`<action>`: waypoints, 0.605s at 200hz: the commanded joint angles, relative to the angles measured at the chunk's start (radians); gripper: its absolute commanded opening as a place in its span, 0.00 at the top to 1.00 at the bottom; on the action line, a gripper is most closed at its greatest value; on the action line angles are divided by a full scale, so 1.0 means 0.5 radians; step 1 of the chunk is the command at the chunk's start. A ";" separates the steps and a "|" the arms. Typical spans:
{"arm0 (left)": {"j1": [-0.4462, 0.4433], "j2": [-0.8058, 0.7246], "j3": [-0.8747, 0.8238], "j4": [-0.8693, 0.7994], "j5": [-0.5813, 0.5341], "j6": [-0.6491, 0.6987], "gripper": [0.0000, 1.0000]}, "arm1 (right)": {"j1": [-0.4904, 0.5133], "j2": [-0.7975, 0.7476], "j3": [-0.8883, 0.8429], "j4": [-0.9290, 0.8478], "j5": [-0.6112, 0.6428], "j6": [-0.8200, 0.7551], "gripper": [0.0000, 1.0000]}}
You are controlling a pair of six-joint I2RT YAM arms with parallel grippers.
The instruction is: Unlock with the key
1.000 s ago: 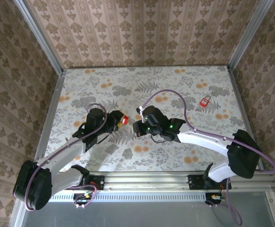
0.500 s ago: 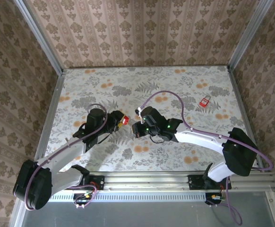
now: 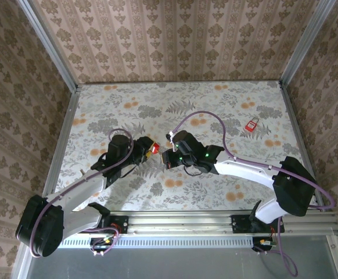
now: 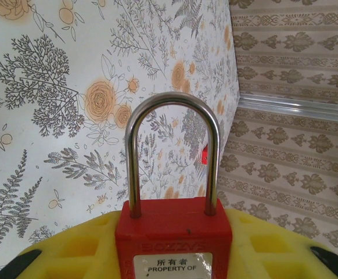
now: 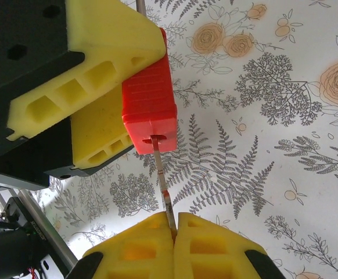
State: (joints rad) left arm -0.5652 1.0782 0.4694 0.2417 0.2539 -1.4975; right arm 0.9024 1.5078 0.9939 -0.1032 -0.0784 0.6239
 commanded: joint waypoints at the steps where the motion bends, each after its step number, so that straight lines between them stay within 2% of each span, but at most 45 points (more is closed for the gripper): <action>1: -0.059 0.000 0.003 0.095 -0.005 -0.033 1.00 | 0.009 0.042 0.081 0.039 0.066 0.039 1.00; 35: -0.156 -0.006 0.012 0.099 -0.121 -0.038 1.00 | 0.012 0.083 0.075 0.170 0.071 0.143 1.00; 64: -0.275 -0.005 -0.004 0.167 -0.286 -0.025 1.00 | 0.018 0.082 0.026 0.419 0.022 0.261 1.00; 93: -0.298 0.070 -0.050 0.359 -0.244 -0.054 1.00 | -0.002 0.066 0.006 0.461 0.011 0.226 1.00; 121: -0.311 0.083 -0.072 0.400 -0.219 -0.051 1.00 | -0.071 0.056 -0.048 0.547 -0.111 0.231 1.00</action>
State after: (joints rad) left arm -0.6712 1.1133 0.4511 0.3473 0.0250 -1.5040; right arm 0.8909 1.5318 0.9806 -0.0422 -0.0830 0.7319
